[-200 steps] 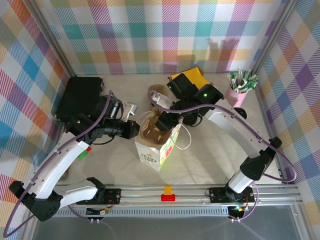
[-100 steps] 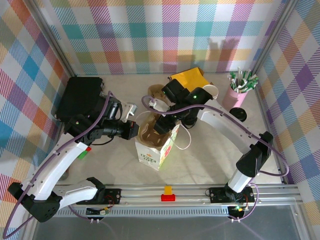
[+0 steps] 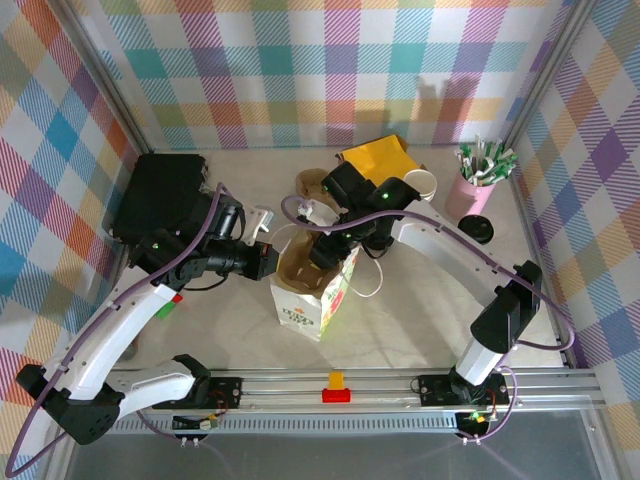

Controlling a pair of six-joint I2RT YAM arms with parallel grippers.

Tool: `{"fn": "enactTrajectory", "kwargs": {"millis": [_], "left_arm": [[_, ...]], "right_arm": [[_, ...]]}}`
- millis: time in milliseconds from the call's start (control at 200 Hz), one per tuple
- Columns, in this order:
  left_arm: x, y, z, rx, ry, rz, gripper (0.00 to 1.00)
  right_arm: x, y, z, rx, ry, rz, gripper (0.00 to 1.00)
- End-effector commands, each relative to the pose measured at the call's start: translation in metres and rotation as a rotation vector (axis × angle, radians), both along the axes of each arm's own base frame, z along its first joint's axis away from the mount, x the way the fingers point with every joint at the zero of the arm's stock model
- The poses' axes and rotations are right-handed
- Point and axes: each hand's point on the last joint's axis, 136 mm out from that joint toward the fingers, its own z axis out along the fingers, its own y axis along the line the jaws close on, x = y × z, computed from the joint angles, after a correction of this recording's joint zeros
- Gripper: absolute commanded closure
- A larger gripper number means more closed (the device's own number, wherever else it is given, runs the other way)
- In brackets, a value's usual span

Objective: Pack the takeout coffee

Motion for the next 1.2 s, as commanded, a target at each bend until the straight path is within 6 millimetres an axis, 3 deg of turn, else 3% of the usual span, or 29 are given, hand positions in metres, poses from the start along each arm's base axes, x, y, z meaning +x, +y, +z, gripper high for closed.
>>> {"fn": "enactTrajectory", "kwargs": {"millis": [0,390,915,1195], "left_arm": [[0.0,-0.005,0.001,-0.014,-0.024,-0.024,0.97],[0.005,-0.004,0.001,-0.004,-0.029,-0.006,0.97],[0.006,-0.003,-0.002,-0.002,-0.026,0.007,0.98],[0.017,0.018,-0.005,0.076,-0.067,0.12,1.0]], "right_arm": [[0.002,-0.001,-0.014,-0.03,0.002,0.016,0.59],[-0.009,-0.006,-0.028,-0.094,-0.099,0.134,0.58],[-0.011,-0.007,-0.054,-0.191,-0.076,0.138,0.56],[-0.014,-0.018,-0.057,-0.218,-0.052,0.06,0.56]]}}
